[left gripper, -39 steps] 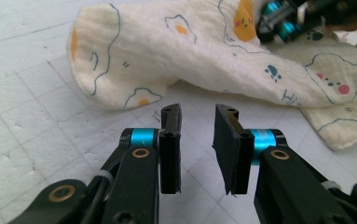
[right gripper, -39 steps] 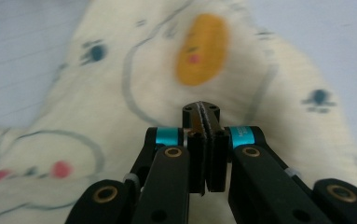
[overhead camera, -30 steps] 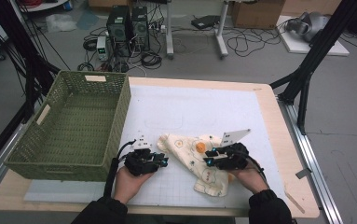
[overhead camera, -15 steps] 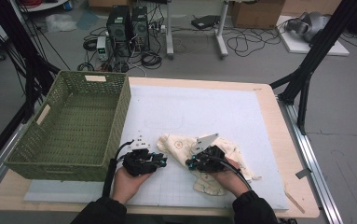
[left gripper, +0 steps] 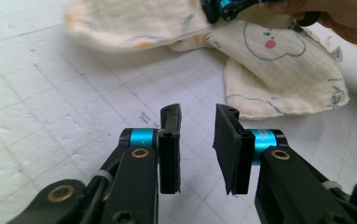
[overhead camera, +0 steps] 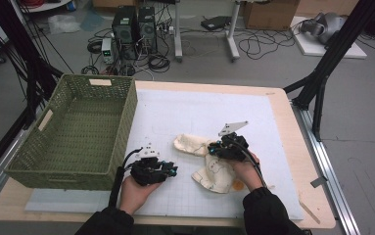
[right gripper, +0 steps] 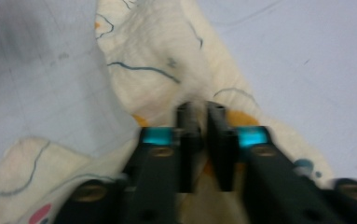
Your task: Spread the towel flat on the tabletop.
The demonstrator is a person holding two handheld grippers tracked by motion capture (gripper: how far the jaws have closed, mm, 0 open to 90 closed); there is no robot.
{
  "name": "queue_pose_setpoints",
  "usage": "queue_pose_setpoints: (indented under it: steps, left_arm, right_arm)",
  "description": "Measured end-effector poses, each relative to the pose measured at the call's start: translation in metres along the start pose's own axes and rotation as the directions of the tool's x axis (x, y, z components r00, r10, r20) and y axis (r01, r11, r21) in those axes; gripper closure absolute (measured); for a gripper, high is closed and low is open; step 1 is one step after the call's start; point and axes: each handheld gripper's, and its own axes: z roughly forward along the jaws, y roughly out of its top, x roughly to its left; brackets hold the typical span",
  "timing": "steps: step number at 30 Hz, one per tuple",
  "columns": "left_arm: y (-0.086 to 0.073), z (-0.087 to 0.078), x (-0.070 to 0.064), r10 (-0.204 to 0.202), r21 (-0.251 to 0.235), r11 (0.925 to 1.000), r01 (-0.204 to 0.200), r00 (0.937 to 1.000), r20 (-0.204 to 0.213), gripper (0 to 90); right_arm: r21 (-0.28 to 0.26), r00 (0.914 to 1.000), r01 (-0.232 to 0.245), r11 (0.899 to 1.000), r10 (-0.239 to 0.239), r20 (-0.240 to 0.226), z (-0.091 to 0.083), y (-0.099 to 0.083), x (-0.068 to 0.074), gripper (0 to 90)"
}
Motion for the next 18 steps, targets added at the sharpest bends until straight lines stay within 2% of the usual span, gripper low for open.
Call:
queue_pose_setpoints:
  steps: [1, 4, 10, 14, 18]
  left_arm:
    - [0.0, 0.001, -0.001, 0.0, 0.003, 1.0, 0.0, 1.0, 0.005, 70.8]
    - [0.001, 0.006, -0.003, 0.004, 0.011, 0.9999, -0.005, 0.9997, 0.024, 70.6]
    - [0.007, 0.022, -0.012, 0.02, 0.036, 0.9991, -0.022, 0.9978, 0.063, 69.1]
    - [0.013, 0.035, -0.018, 0.024, 0.044, 0.9987, -0.028, 0.9958, 0.088, 68.9]
    - [0.018, 0.052, -0.024, 0.045, 0.096, 0.9939, -0.054, 0.9944, 0.096, 68.9]
  right_arm:
    - [-0.031, 0.9999, 0.012, 0.999, -0.012, -0.01, -0.005, 0.001, 0.002, 69.8]
    - [-0.073, 0.9988, 0.049, 0.996, -0.049, -0.006, -0.026, -0.002, 0.01, 63.2]
    - [-0.132, 0.9993, 0.038, 0.991, -0.038, -0.001, -0.071, -0.039, 0.016, 57.3]
    - [-0.12, 0.9994, 0.034, 0.992, -0.033, 0.01, -0.088, -0.069, 0.016, 53.7]
    - [-0.088, 1.0, 0.004, 0.996, -0.003, 0.007, -0.097, -0.092, 0.013, 51.3]
